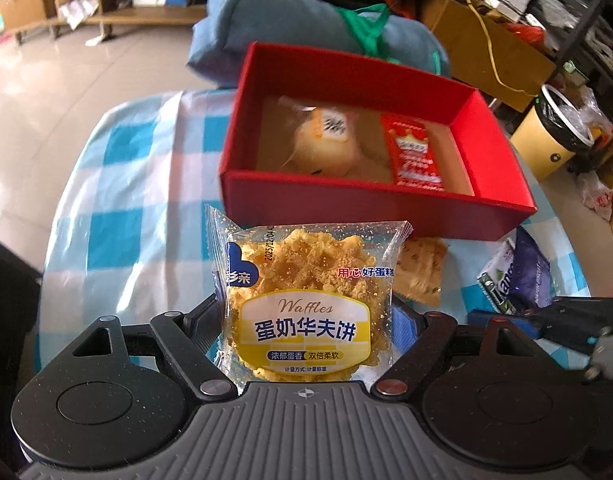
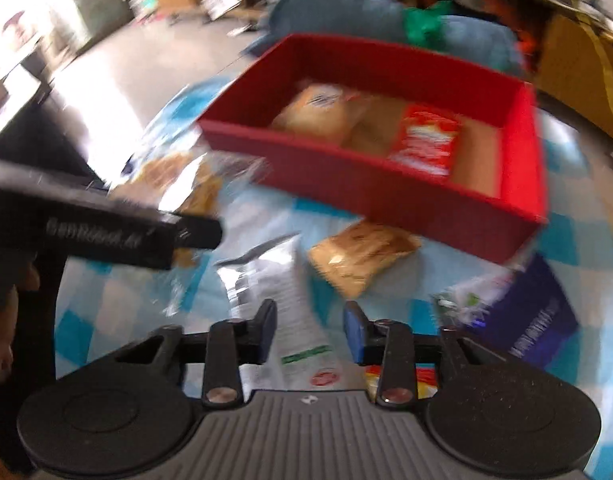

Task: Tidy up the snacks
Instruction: 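Carry the waffle and white packet over the red box with both tools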

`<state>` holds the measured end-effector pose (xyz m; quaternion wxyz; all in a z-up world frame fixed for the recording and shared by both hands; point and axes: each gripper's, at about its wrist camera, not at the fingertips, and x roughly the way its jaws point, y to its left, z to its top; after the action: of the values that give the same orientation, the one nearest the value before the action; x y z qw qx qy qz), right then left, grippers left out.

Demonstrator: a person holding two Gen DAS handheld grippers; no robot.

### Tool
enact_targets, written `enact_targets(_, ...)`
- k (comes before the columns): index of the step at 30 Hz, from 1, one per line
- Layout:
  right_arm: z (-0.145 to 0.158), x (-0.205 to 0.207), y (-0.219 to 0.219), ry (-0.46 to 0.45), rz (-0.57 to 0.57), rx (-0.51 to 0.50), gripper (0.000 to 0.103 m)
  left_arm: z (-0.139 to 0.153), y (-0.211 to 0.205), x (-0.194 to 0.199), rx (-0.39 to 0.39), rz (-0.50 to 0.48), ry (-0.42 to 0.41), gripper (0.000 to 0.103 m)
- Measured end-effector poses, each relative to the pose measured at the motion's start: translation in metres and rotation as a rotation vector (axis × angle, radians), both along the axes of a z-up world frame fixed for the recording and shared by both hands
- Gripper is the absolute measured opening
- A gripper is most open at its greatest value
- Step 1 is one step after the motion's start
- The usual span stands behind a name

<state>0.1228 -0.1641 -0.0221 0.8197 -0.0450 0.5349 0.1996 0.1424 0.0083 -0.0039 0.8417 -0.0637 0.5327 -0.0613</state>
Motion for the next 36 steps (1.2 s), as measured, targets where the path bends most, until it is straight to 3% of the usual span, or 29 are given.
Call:
enact_targets(1, -0.003, 0.001, 0.008, 0.001, 0.034, -0.017, 0.048, 0.0, 0.002, -0.001, 0.0, 0.006, 0.002, 0.086)
enact_targets(8, -0.045, 0.006, 0.045, 0.066, 0.172, -0.146, 0.055, -0.008, 0.011, -0.002, 0.02, 0.014, 0.027, 0.086)
enact_targets(11, -0.049, 0.006, 0.054, 0.024, 0.188, -0.175, 0.053, -0.014, 0.015, -0.002, 0.021, 0.017, 0.049, 0.086)
enact_targets(16, -0.041, 0.011, 0.04, 0.044, 0.116, -0.108, 0.038, -0.014, 0.02, -0.003, 0.015, 0.028, 0.049, 0.086)
enact_targets(27, 0.011, -0.005, 0.0, -0.062, -0.031, 0.024, 0.037, -0.004, 0.016, -0.004, -0.002, 0.028, 0.017, 0.086)
enact_targets(36, 0.034, 0.011, -0.02, -0.14, -0.131, 0.053, 0.037, 0.015, -0.006, 0.009, 0.027, 0.006, -0.051, 0.086)
